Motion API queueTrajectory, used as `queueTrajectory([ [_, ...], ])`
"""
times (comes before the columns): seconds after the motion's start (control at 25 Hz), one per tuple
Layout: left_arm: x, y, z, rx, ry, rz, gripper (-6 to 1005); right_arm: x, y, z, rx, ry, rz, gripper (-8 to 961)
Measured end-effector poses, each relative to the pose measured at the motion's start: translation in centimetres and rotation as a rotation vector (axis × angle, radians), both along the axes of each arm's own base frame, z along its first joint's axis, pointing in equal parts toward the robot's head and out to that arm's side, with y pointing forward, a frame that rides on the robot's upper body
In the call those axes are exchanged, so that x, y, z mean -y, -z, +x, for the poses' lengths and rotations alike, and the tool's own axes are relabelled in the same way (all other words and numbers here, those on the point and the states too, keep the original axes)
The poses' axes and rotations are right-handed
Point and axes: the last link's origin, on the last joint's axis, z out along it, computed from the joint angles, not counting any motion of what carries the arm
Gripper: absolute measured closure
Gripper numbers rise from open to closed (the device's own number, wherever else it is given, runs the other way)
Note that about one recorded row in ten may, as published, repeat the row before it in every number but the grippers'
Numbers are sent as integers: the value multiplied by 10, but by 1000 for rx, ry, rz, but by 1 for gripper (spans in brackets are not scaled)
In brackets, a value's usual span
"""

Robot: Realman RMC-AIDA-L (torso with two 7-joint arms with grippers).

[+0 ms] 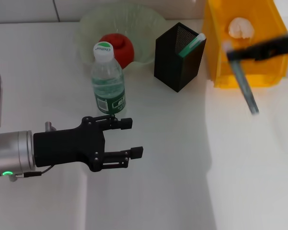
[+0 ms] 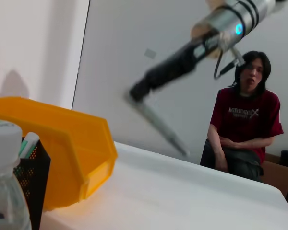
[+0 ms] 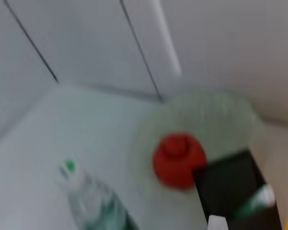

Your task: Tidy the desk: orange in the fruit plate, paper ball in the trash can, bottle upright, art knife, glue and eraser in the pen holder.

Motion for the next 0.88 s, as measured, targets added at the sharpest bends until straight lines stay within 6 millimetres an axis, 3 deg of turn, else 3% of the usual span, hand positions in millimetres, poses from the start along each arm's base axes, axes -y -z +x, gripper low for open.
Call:
queueTrajectory([
  [0.08, 0, 0, 0, 0, 0, 1, 234, 3, -23, 3, -184, -60, 106, 822],
  [0.12, -1, 0, 1, 0, 3, 1, 234, 4, -39, 13, -363, -116, 212, 822],
  [0.16, -1, 0, 1, 0, 3, 1, 234, 4, -39, 13, -363, -116, 212, 822],
  [0.24, -2, 1, 3, 1, 7, 1, 234, 1, -44, 24, -521, -166, 309, 823],
  [0.32, -3, 2, 5, 5, 12, -3, 234, -10, -36, 41, -691, -185, 427, 824],
  [0.36, -3, 2, 5, 5, 12, -3, 234, -10, -36, 41, -691, -185, 427, 825],
  [0.48, -4, 3, 7, 7, 15, -3, 234, -28, -14, 53, -727, -159, 501, 826],
  [0.52, -4, 3, 7, 7, 13, 0, 234, -43, 6, 55, -707, -147, 519, 826],
  [0.56, -4, 3, 7, 7, 13, 0, 234, -43, 6, 55, -707, -147, 519, 827],
  [0.68, -5, 2, 7, 17, 6, 13, 234, -60, 36, 51, -672, -113, 509, 827],
  [0.88, -5, 3, 7, 24, 2, 12, 234, -82, 67, 39, -573, -74, 499, 830],
])
